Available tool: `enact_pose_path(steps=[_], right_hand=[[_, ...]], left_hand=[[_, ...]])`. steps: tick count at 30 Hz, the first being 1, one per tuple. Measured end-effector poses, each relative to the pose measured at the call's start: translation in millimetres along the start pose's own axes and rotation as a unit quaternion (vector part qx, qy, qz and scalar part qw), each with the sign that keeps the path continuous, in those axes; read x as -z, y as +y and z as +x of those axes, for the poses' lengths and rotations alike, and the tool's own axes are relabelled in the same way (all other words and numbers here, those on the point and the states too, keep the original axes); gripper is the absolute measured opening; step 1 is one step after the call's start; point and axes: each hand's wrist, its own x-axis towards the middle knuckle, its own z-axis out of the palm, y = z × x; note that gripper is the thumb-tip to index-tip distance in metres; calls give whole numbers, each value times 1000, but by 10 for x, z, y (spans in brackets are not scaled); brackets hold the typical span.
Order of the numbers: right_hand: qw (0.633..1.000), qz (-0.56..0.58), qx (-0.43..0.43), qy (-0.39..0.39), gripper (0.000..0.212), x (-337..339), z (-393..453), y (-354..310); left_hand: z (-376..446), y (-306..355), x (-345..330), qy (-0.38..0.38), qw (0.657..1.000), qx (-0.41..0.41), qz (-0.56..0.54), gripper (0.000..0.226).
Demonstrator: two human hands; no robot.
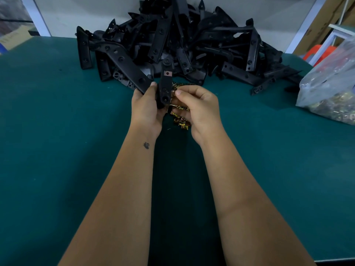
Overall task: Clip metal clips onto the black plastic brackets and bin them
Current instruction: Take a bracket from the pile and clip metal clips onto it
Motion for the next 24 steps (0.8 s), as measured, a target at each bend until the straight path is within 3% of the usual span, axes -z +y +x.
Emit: enact_pose_path(steps=[13, 24], right_hand=[[994, 96, -38, -18, 17, 13, 7, -5], [993, 106, -41, -33, 19, 18, 21, 20]], left_hand=[[-29, 13, -22, -16, 1000, -1, 2, 6], [-37, 4, -21, -23, 999, -9, 24, 6]])
